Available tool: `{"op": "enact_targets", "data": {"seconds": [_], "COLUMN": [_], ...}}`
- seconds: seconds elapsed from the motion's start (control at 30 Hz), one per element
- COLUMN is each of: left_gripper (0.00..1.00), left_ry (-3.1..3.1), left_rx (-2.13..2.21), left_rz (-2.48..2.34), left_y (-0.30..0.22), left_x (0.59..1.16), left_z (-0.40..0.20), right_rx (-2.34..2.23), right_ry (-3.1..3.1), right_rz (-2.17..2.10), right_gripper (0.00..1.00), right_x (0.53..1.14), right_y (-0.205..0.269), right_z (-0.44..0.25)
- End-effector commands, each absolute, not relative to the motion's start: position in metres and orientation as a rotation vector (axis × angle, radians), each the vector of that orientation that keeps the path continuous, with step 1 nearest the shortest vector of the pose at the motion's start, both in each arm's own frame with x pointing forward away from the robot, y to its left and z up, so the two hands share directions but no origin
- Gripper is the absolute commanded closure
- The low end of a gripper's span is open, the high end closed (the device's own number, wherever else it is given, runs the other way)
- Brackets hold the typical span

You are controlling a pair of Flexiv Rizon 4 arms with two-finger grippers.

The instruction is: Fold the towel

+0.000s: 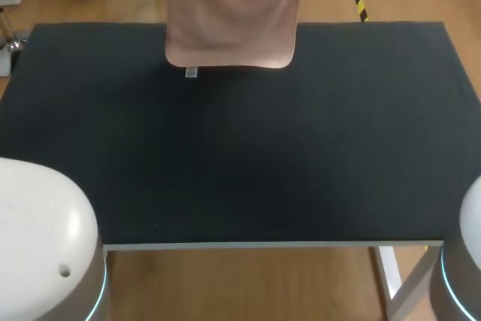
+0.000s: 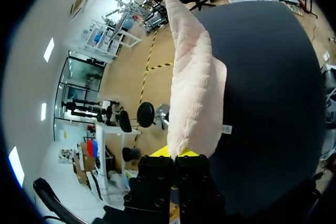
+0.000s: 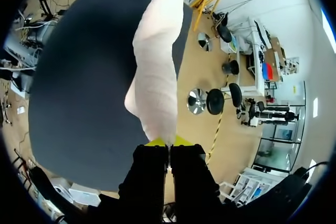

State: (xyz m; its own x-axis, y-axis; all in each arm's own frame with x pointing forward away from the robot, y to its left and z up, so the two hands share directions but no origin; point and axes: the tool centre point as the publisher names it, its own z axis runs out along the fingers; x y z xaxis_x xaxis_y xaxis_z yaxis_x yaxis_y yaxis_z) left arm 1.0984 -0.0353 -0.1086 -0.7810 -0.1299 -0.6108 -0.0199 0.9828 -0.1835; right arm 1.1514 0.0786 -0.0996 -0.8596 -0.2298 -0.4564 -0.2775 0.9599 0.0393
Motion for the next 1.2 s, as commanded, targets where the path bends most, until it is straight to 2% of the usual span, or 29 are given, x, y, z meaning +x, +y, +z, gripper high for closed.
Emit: {"op": "enact_targets", "data": {"seconds": [0.03, 0.27, 0.6, 0.97, 1.2], "left_gripper": [1.0, 1.0, 1.0, 1.0, 1.0], "left_ry": [2.452, 2.552, 2.62, 2.633, 2.71], "left_rx": [-0.113, -0.153, -0.19, -0.165, -0.166], "left_rz": [-0.249, -0.307, -0.307, -0.323, -0.342], "left_y": [-0.025, -0.024, -0.017, -0.015, -0.019], "left_x": [1.051, 1.006, 0.959, 0.949, 0.968], "left_z": [-0.127, -0.166, -0.187, -0.187, -0.218], "right_rx": [-0.36, -0.351, -0.337, -0.282, -0.207], "right_ry": [2.615, 2.658, 2.733, 2.803, 2.849], "right_rz": [0.182, 0.26, 0.389, 0.407, 0.277], "right_gripper": [1.0, 1.0, 1.0, 1.0, 1.0], "right_x": [1.104, 1.058, 1.011, 0.98, 0.996], "right_y": [0.065, 0.065, 0.074, 0.074, 0.071], "right_z": [-0.113, -0.136, -0.162, -0.177, -0.206]}}
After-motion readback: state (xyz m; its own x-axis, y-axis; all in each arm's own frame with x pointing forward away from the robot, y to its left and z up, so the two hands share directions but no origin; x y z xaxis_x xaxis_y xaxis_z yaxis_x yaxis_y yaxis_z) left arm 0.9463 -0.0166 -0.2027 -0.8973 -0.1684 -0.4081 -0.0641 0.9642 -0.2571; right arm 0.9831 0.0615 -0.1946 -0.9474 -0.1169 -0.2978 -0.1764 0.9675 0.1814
